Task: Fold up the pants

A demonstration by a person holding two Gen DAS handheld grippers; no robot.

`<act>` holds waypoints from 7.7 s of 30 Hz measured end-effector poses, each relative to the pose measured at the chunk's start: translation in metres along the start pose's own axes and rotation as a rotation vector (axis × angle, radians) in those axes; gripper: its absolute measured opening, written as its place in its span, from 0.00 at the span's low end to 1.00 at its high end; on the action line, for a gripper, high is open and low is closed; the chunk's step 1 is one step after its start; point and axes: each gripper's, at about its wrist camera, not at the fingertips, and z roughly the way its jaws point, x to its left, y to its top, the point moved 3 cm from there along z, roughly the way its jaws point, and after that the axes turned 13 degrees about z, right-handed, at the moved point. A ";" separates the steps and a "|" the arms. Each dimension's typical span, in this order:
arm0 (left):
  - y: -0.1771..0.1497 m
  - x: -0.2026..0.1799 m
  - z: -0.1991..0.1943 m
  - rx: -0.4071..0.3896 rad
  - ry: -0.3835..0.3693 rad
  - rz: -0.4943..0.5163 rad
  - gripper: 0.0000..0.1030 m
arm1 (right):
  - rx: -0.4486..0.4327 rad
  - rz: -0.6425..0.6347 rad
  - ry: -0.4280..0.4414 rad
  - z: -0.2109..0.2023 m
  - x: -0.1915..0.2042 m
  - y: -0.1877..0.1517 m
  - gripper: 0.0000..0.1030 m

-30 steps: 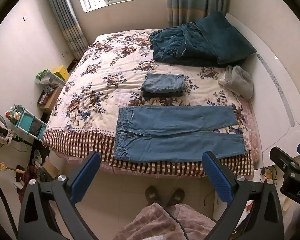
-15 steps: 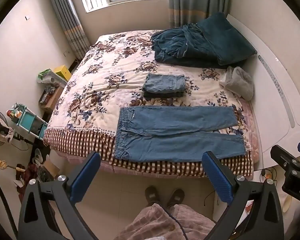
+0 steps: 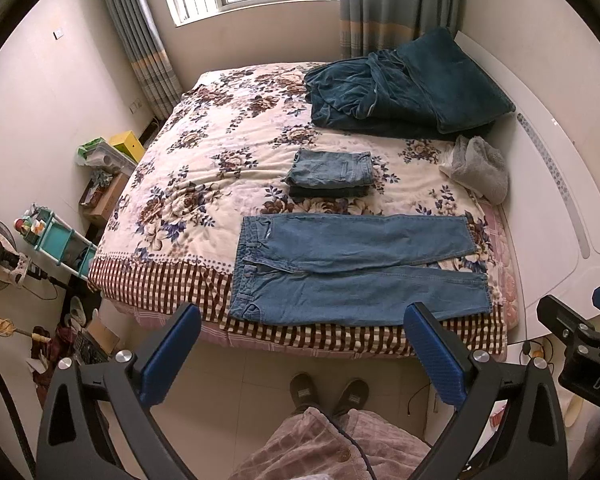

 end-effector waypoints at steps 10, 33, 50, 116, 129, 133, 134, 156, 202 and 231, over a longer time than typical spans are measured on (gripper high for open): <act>0.000 -0.001 0.000 -0.001 0.001 0.001 1.00 | -0.004 0.004 0.000 0.000 -0.003 0.000 1.00; -0.002 0.004 -0.003 -0.002 0.005 -0.001 1.00 | 0.007 0.001 0.001 0.009 0.006 -0.006 1.00; -0.001 0.025 -0.012 0.002 0.000 -0.001 1.00 | 0.008 0.005 0.003 0.013 0.008 -0.008 1.00; 0.142 -0.124 0.739 0.416 -0.206 0.694 0.42 | 0.579 -0.901 -0.277 0.892 0.000 0.161 0.55; 0.154 -0.068 0.632 0.237 -0.126 0.375 0.09 | 0.327 -0.576 -0.178 0.795 -0.046 0.171 0.07; 0.131 -0.061 0.595 0.243 -0.148 0.216 0.08 | 0.257 -0.508 -0.177 0.735 -0.048 0.156 0.07; 0.123 -0.065 0.584 0.250 -0.148 0.203 0.08 | 0.248 -0.487 -0.177 0.719 -0.050 0.147 0.07; -0.123 -0.055 0.551 0.517 -0.164 -0.152 0.14 | 0.613 -0.265 -0.216 0.667 -0.104 -0.113 0.81; -0.018 0.080 0.644 0.459 -0.068 -0.583 0.81 | 0.649 0.785 0.254 0.621 -0.031 -0.103 0.67; -0.085 0.174 0.578 0.261 -0.038 -0.790 0.14 | 0.565 0.765 0.078 0.625 0.029 -0.111 0.03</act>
